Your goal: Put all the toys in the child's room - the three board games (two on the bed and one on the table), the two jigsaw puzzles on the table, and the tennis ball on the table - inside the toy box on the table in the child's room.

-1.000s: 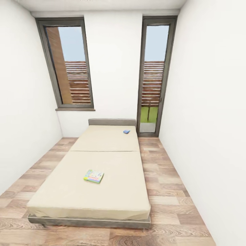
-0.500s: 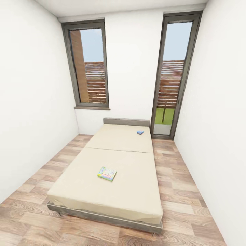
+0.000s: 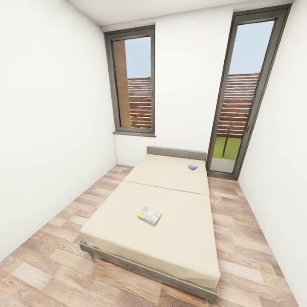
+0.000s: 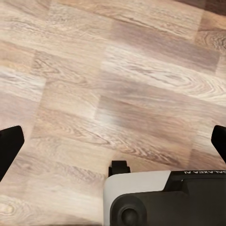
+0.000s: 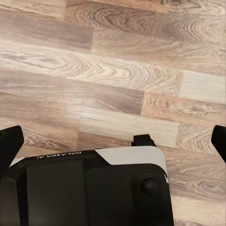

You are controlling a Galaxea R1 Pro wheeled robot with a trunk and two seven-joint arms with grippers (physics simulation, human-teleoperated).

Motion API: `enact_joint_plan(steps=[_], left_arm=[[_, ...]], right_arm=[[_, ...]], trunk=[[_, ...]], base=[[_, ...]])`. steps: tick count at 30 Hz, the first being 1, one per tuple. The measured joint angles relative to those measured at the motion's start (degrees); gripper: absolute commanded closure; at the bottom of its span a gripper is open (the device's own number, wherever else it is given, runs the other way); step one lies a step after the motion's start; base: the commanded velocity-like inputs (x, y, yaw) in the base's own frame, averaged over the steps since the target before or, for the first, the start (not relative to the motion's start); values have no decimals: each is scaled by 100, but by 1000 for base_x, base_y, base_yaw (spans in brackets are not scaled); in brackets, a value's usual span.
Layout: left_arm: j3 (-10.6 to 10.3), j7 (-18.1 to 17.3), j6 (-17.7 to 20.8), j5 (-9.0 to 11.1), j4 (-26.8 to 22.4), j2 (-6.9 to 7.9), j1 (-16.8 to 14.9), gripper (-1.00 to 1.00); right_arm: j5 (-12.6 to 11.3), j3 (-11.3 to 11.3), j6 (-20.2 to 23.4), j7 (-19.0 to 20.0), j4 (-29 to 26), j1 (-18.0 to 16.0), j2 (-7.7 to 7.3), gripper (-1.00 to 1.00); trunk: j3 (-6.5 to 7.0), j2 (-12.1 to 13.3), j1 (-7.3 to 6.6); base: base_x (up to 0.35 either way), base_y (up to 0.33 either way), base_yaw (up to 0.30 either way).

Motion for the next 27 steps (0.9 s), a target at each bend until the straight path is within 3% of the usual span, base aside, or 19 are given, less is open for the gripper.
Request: enact_joint_plan(steps=[27], left_arm=[[1,0,-3,0,0,0,0,-100]], right_arm=[[2,3,0,-3,0,-2,0,-100]], trunk=[[0,0,0]], base=[[0,0,292]])
